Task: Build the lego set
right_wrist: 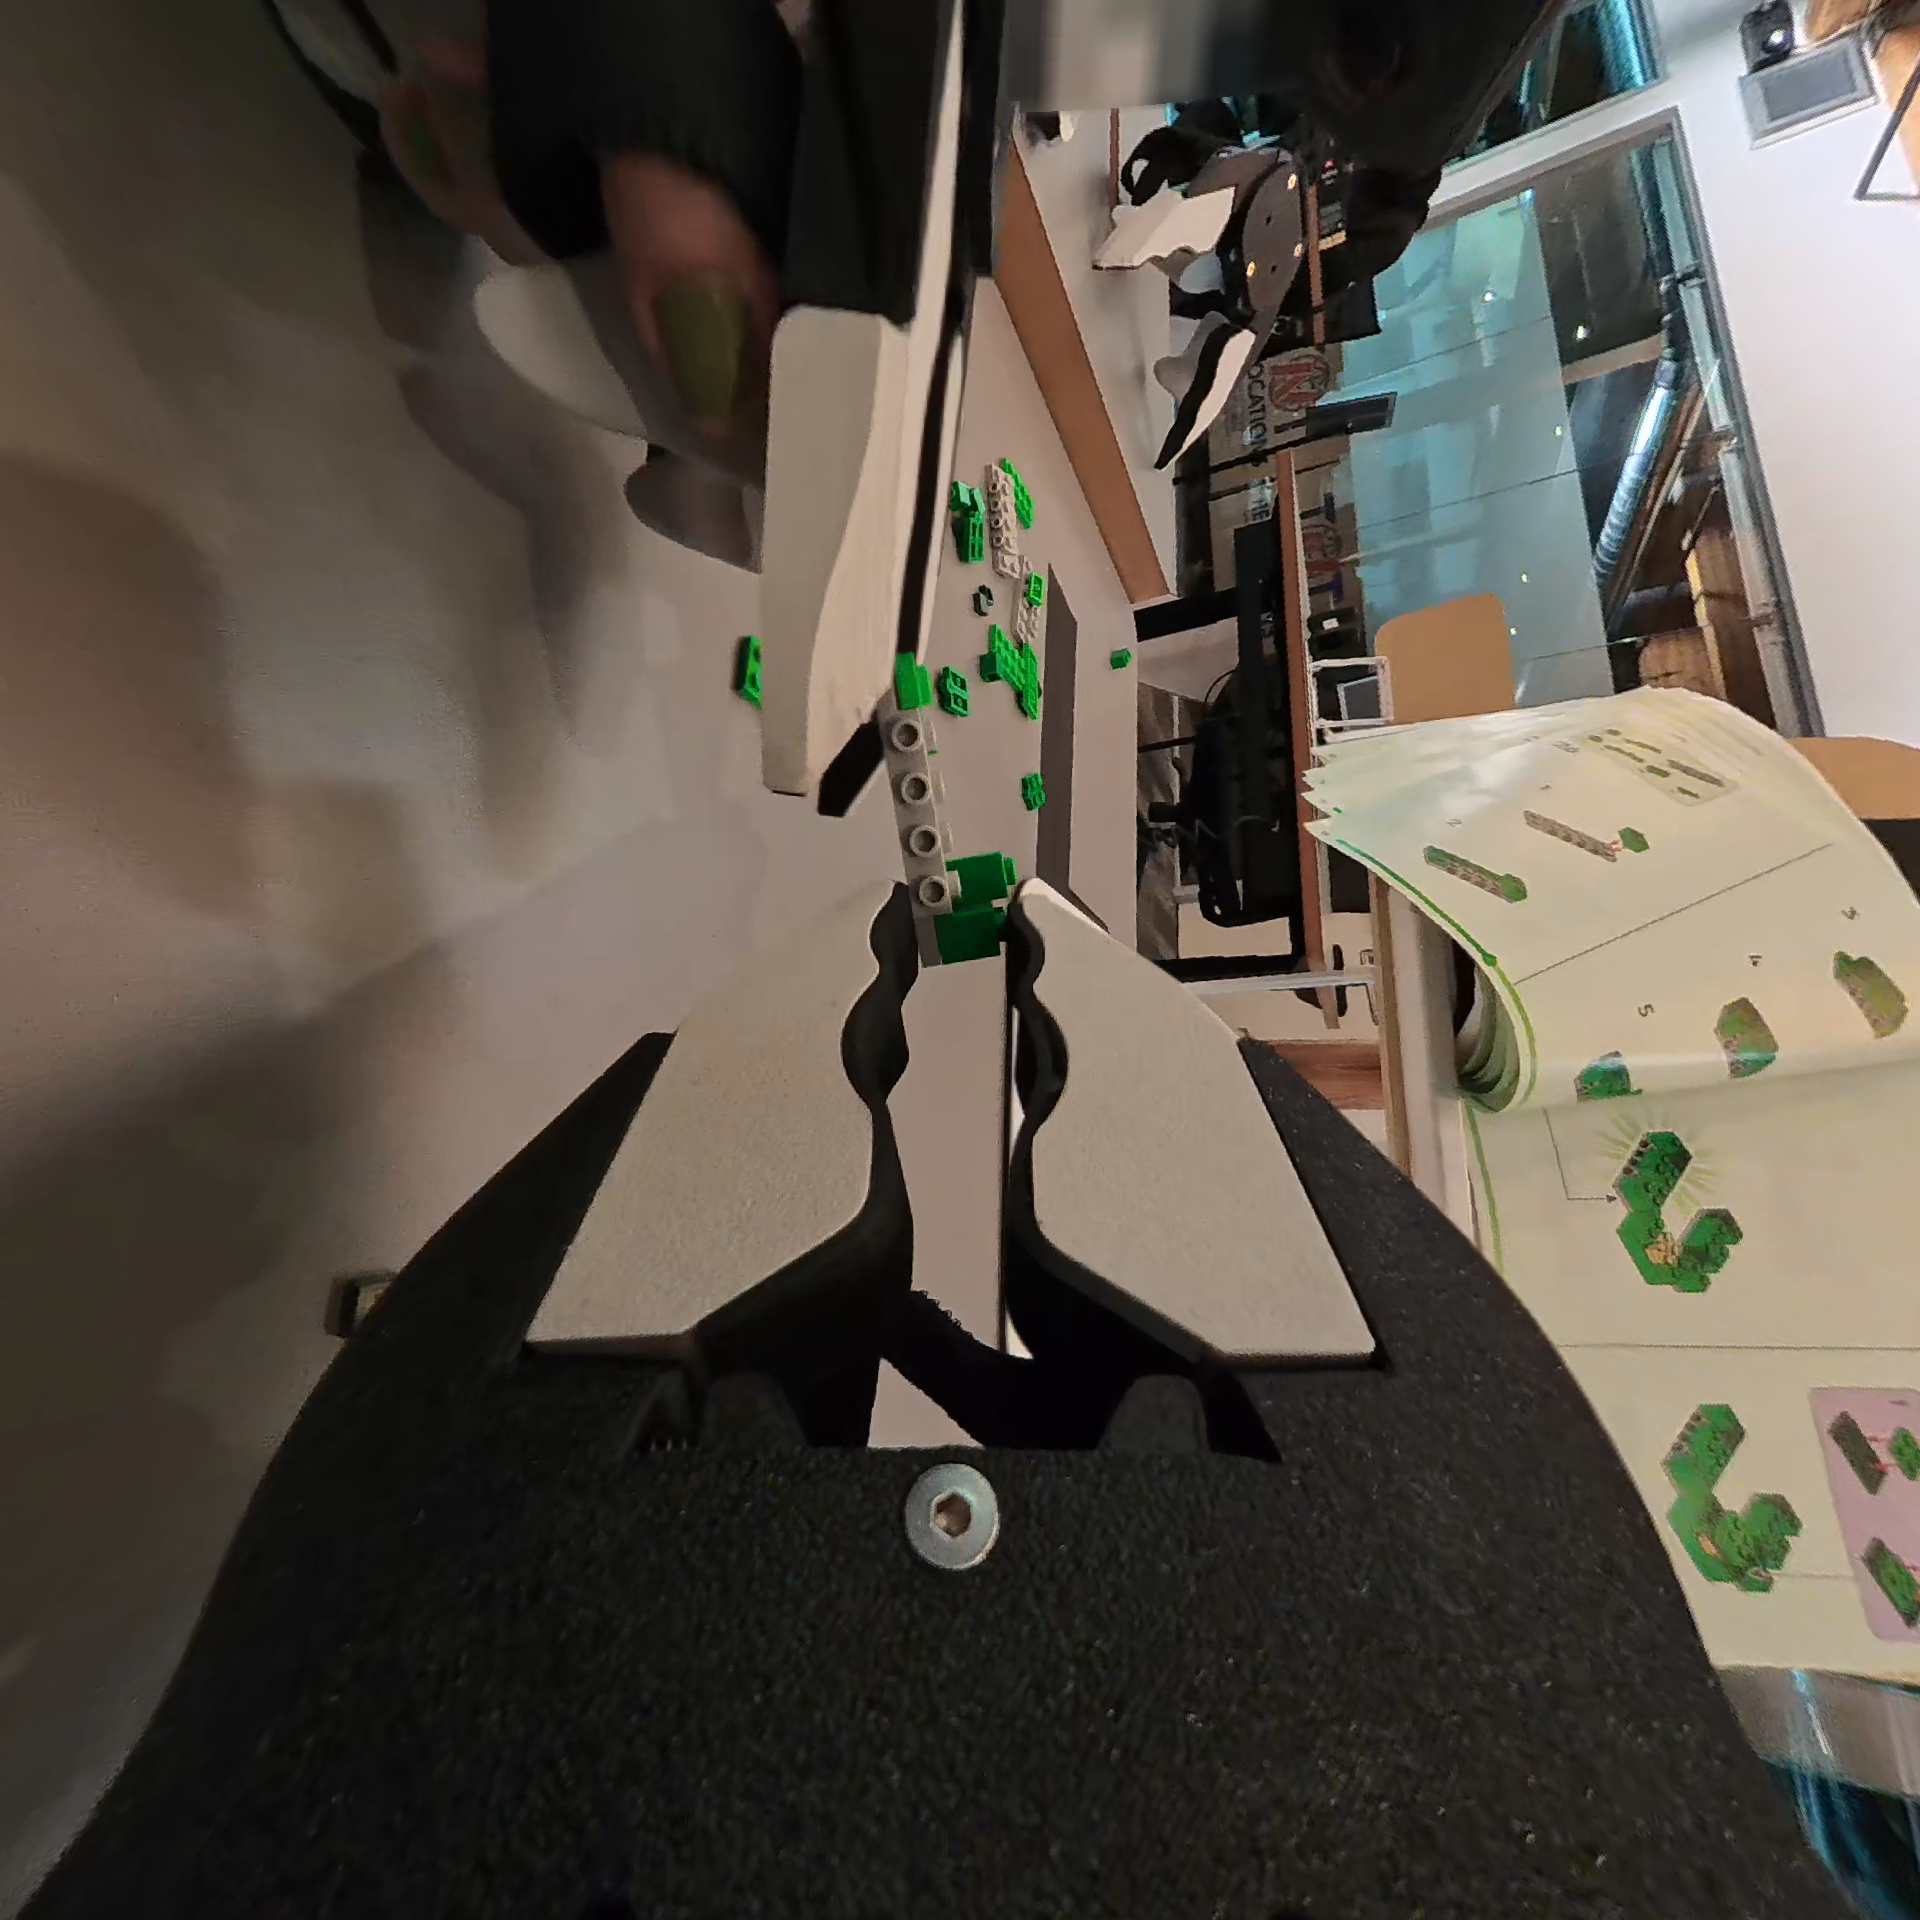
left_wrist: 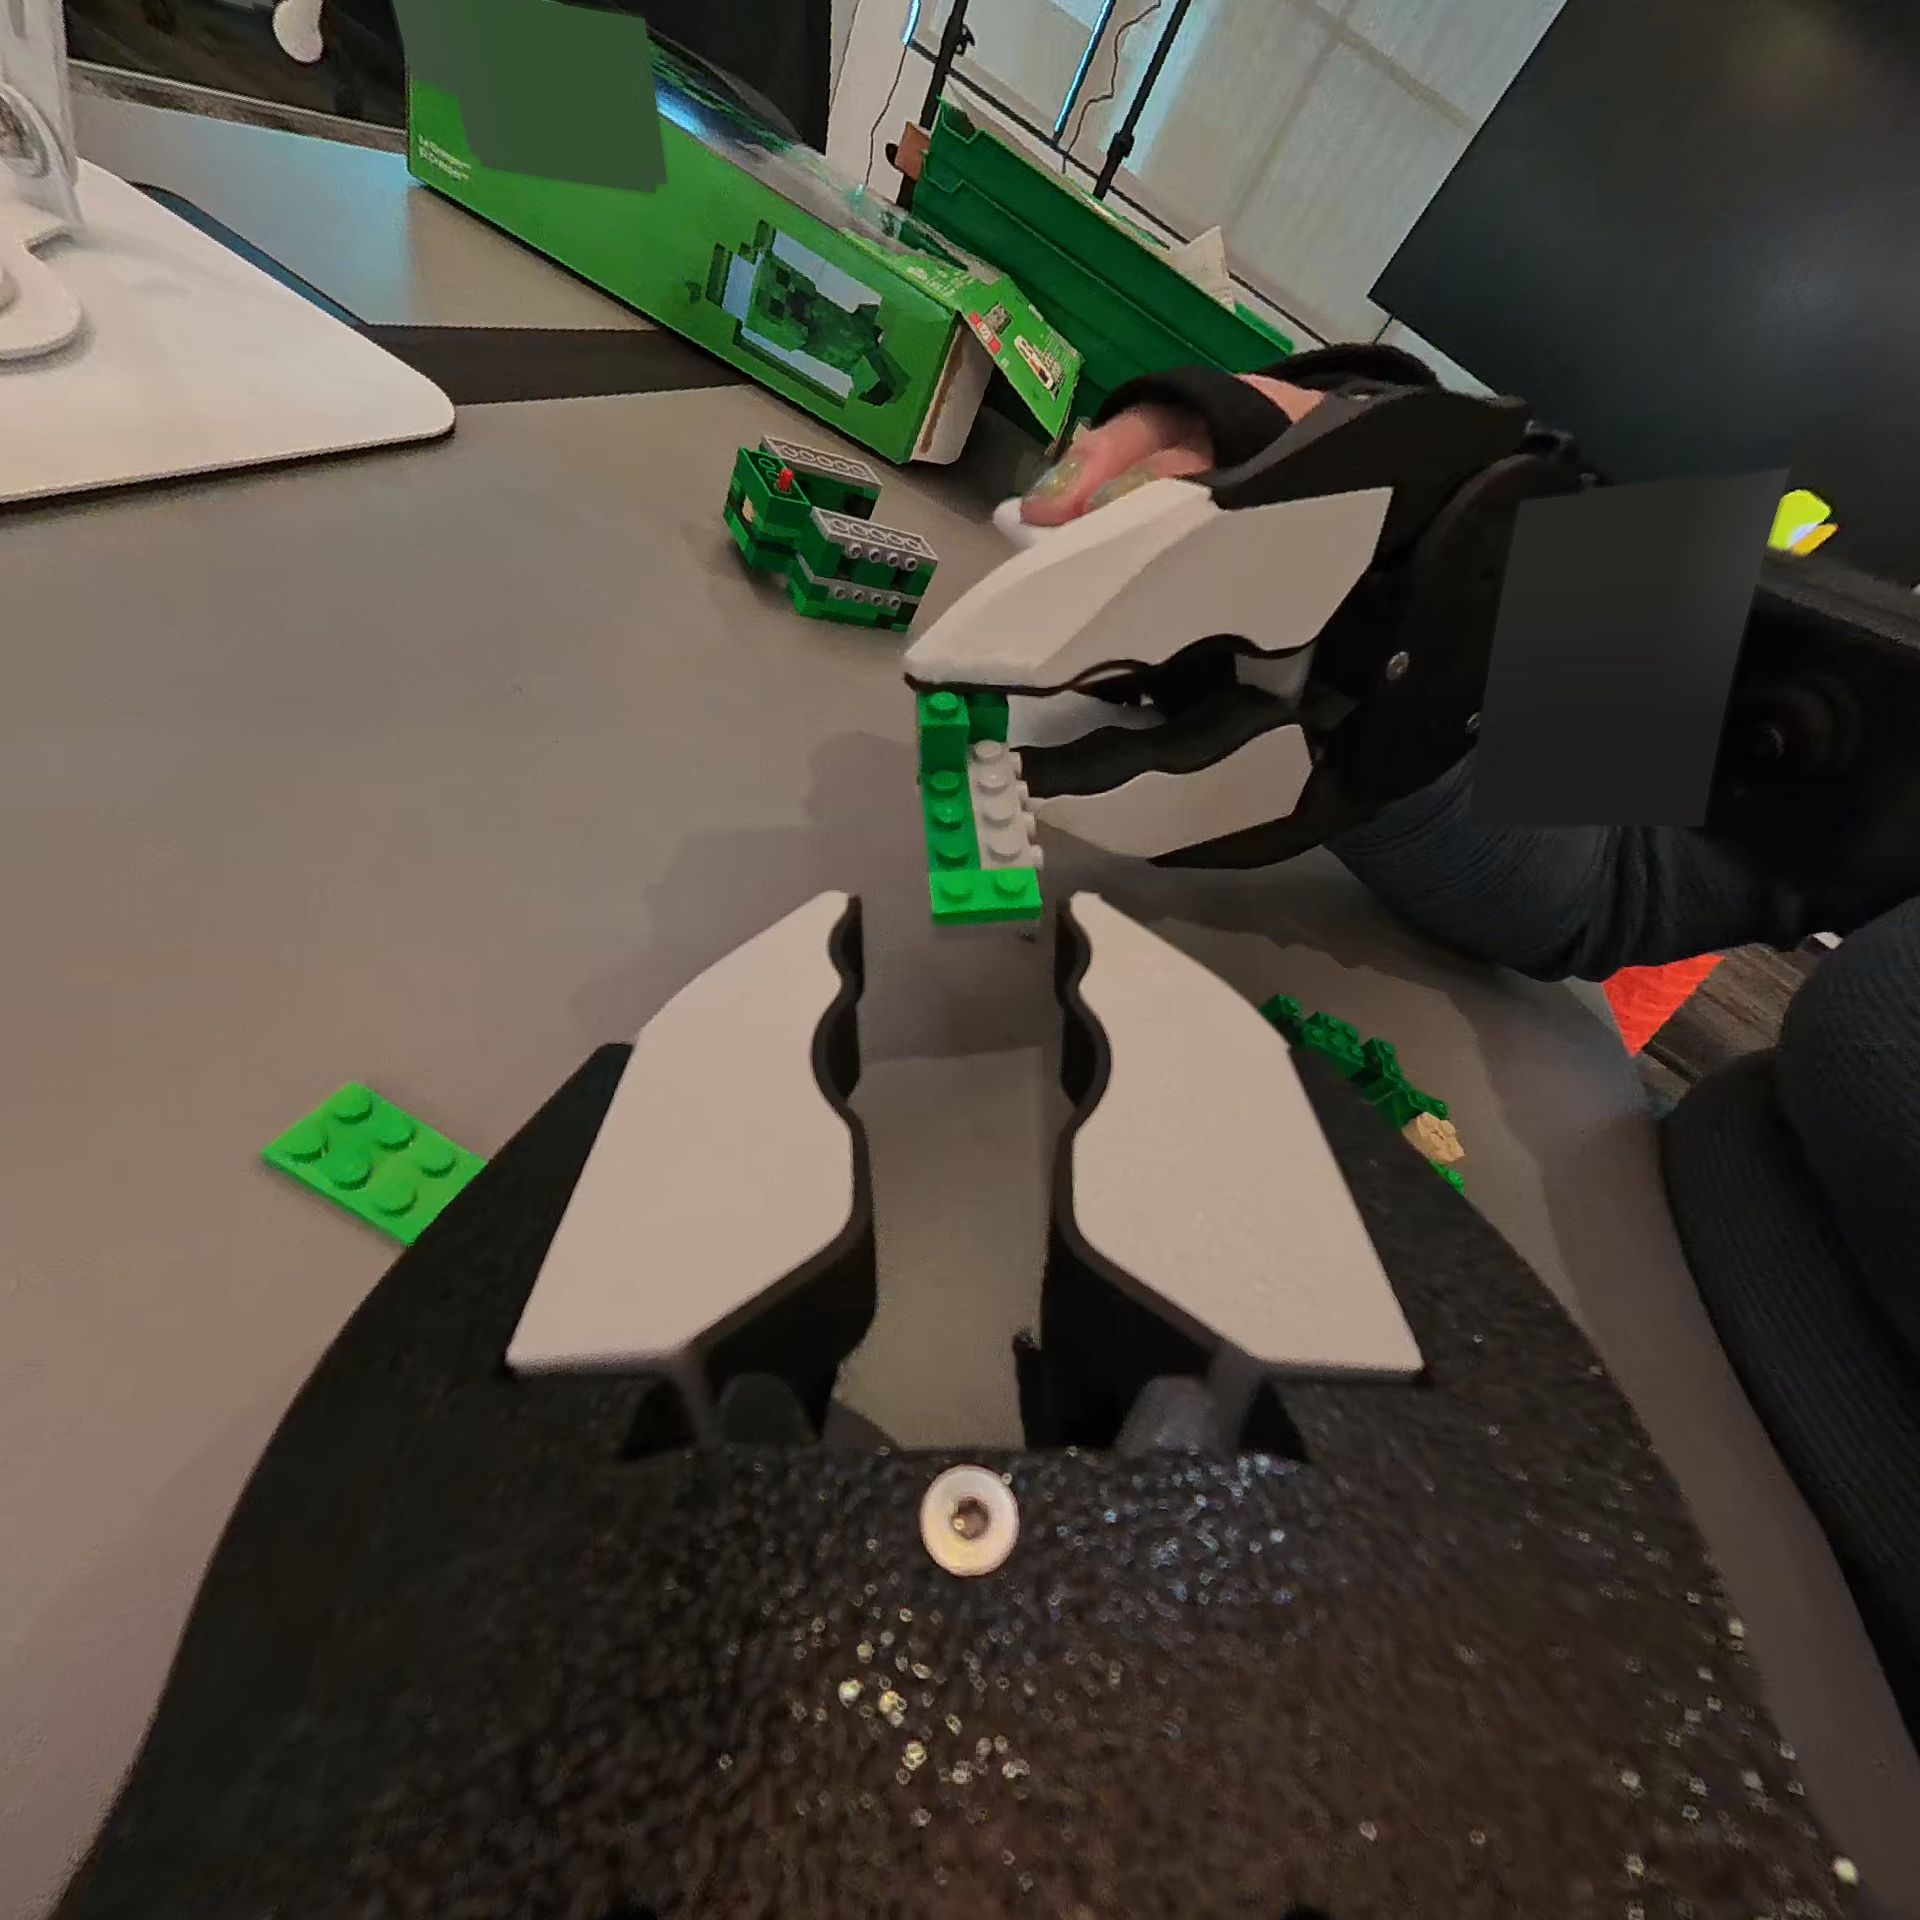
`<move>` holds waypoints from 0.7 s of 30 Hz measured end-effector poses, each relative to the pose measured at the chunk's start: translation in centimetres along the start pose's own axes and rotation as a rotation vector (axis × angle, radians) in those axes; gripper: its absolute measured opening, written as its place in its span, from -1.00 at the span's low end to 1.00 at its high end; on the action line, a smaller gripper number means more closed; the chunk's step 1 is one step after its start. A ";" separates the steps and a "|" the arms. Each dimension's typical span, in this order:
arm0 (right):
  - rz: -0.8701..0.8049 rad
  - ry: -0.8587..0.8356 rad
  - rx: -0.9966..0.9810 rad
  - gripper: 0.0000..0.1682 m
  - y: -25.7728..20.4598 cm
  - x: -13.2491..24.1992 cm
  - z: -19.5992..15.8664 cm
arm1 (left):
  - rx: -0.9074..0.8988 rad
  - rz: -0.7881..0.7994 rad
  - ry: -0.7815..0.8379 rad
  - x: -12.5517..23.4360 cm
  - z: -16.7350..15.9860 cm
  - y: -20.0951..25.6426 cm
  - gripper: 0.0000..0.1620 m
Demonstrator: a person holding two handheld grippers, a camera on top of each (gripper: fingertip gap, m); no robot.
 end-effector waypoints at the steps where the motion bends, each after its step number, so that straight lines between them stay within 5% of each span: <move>1: -0.001 0.001 0.004 -0.82 -0.1 0.0 0.0 | 0.002 -0.004 0.006 0.0 0.0 0.0 -0.57; 3: -0.004 0.003 0.008 -0.82 -0.1 -0.1 0.1 | -0.015 -0.015 0.022 0.1 0.1 0.2 -0.78; 8: -0.032 0.032 -0.024 -0.80 -0.1 -0.2 0.0 | -0.065 0.036 0.014 0.2 0.2 0.1 -0.79; 13: -0.073 0.143 -0.269 -0.46 1.2 0.1 -1.2 | -0.166 0.151 0.019 1.0 0.4 -0.1 -0.79; 21: -0.239 0.281 -0.559 -0.56 2.4 1.0 -4.8 | -0.365 0.281 0.011 1.3 0.4 0.6 -0.79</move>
Point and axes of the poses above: each gripper's, where its closed fingertips meet, x back along the fingers, z out of its top, y = z × x across the jaws, the point moved 7 cm from there along x, back along the fingers, and after that the axes turned 12 degrees about -x, right-handed, at the moved point
